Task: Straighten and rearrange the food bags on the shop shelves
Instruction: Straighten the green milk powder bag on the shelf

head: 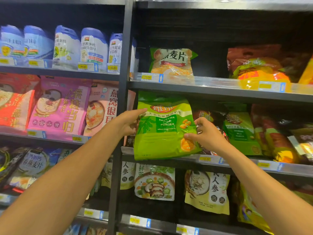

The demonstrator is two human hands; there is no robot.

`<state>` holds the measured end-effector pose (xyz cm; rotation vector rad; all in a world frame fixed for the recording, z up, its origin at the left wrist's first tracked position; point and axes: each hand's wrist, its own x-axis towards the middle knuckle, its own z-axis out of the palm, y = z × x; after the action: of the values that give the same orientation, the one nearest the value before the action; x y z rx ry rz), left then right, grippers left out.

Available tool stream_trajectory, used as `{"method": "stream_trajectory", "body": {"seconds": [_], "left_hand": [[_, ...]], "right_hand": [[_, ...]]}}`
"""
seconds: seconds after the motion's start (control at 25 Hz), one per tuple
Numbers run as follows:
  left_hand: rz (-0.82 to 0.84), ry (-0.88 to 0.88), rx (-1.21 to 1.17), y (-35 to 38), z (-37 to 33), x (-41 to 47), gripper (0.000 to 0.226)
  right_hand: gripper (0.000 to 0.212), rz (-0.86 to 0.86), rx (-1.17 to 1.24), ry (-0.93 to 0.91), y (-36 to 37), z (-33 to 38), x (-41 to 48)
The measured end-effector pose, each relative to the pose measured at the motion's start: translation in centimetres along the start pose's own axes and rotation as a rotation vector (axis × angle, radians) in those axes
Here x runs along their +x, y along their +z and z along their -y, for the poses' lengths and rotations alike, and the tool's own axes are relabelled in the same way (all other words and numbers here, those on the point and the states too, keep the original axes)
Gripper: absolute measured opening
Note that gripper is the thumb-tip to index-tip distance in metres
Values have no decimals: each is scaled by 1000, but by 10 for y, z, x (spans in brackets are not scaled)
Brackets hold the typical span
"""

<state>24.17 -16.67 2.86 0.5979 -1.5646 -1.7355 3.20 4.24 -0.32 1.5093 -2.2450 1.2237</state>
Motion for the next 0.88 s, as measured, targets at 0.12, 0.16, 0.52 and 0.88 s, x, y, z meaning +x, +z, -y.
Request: {"method": "stream_trajectory", "body": {"seconds": [0.12, 0.16, 0.52, 0.88], "left_hand": [[17, 14, 3, -2, 5, -14, 20], [9, 16, 5, -2, 8, -20, 20], [-36, 147, -236, -16, 72, -67, 34], [38, 87, -345, -8, 133, -125, 26]], "right_hand": [[65, -50, 51, -3, 1, 5, -26], [62, -49, 66, -10, 1, 9, -35], [57, -38, 304, 63, 23, 10, -126], [64, 168, 685, 232, 54, -22, -197]]}}
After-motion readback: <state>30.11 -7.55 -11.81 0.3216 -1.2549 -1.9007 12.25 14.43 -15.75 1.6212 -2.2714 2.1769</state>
